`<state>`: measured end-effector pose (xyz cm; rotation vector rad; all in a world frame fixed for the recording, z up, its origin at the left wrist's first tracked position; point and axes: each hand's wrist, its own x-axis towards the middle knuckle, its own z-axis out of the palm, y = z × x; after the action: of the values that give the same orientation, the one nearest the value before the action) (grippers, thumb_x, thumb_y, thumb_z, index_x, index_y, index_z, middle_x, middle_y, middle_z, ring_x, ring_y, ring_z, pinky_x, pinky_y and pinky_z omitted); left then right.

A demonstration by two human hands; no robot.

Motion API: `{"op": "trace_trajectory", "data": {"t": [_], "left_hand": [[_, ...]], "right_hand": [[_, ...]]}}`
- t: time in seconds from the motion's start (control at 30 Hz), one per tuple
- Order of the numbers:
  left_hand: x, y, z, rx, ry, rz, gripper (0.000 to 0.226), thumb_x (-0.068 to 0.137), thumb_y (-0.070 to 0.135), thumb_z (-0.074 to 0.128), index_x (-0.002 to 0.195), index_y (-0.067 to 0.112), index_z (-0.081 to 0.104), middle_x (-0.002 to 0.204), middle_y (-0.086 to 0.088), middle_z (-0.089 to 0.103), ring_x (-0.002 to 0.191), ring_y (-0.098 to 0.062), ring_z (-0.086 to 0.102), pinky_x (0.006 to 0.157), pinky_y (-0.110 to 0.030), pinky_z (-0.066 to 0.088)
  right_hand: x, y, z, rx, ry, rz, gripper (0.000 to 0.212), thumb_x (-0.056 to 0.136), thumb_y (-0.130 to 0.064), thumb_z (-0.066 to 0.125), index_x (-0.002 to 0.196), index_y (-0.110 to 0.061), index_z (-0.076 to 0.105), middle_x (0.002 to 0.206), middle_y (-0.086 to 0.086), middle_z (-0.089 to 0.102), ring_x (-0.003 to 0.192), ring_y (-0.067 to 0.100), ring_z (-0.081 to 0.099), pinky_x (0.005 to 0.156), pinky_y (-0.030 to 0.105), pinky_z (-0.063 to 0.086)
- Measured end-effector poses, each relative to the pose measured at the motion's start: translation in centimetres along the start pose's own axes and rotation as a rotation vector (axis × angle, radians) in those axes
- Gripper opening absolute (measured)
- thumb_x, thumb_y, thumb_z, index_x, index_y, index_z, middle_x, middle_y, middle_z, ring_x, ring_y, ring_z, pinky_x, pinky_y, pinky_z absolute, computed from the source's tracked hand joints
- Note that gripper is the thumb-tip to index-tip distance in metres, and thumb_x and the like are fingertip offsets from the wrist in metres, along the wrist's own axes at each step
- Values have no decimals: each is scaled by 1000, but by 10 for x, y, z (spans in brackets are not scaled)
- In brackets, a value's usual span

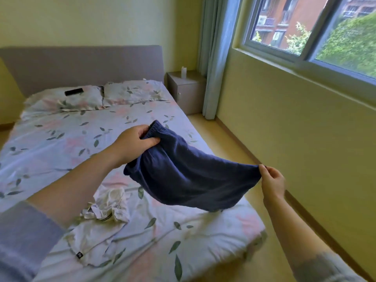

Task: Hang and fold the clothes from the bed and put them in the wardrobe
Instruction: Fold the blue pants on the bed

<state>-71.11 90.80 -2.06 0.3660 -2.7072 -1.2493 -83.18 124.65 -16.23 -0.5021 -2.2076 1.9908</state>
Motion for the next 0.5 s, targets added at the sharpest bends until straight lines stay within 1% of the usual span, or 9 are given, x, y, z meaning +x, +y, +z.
{"op": "trace_trajectory", "data": {"t": [0.07, 0.13, 0.17, 0.23, 0.3, 0.37, 0.43, 0.5], "left_hand": [[-12, -3, 14, -28, -35, -2, 16, 93, 28, 60, 102, 16, 66, 100, -7, 69, 94, -24, 65, 90, -48, 51], [-23, -5, 28, -60, -54, -6, 15, 92, 27, 61, 101, 17, 67, 99, -5, 69, 94, -22, 64, 90, -46, 51], [-28, -4, 37, -81, -67, -1, 15, 92, 26, 61, 101, 16, 67, 99, -5, 70, 94, -22, 65, 89, -44, 52], [-35, 1, 56, -128, -98, 7, 17, 91, 26, 61, 103, 16, 67, 101, -4, 70, 96, -21, 65, 89, -40, 52], [-42, 4, 75, -162, -139, 1, 19, 91, 26, 61, 105, 16, 66, 103, -4, 70, 97, -21, 65, 89, -40, 52], [-45, 7, 93, -174, -166, -12, 18, 91, 26, 61, 104, 15, 66, 102, -4, 70, 97, -22, 65, 89, -42, 52], [-42, 11, 105, -184, -168, -19, 18, 91, 25, 61, 105, 14, 66, 102, -5, 70, 96, -22, 65, 90, -43, 52], [-31, 17, 115, -193, -161, -27, 17, 91, 26, 61, 104, 16, 66, 101, -4, 70, 96, -21, 65, 89, -42, 52]], "right_hand": [[-13, 11, -22, -22, 76, 27, 15, 95, -23, 61, 99, -10, 66, 93, 8, 64, 86, 23, 56, 81, 40, 47], [-24, 18, -43, -43, 139, 46, 16, 95, -24, 59, 99, -10, 66, 88, 8, 64, 80, 24, 57, 78, 42, 51], [-28, 20, -54, -45, 158, 50, 17, 96, -23, 58, 100, -9, 65, 83, 7, 64, 73, 23, 58, 72, 40, 52], [-32, 23, -74, -6, 170, 48, 17, 99, -20, 54, 102, -6, 62, 74, 5, 63, 62, 16, 59, 59, 29, 51], [-35, 27, -89, 27, 182, 47, 15, 101, -18, 51, 104, -5, 58, 76, 6, 66, 64, 13, 63, 54, 22, 52], [-34, 34, -100, 35, 223, 44, 13, 103, -18, 48, 104, -7, 55, 85, 9, 67, 70, 13, 65, 58, 19, 55], [-26, 38, -106, 20, 291, 22, 12, 103, -19, 48, 103, -10, 54, 90, 9, 67, 74, 13, 65, 67, 23, 56], [-12, 40, -107, -1, 358, -15, 12, 102, -22, 47, 101, -13, 54, 88, 6, 67, 74, 15, 65, 70, 27, 55]]}}
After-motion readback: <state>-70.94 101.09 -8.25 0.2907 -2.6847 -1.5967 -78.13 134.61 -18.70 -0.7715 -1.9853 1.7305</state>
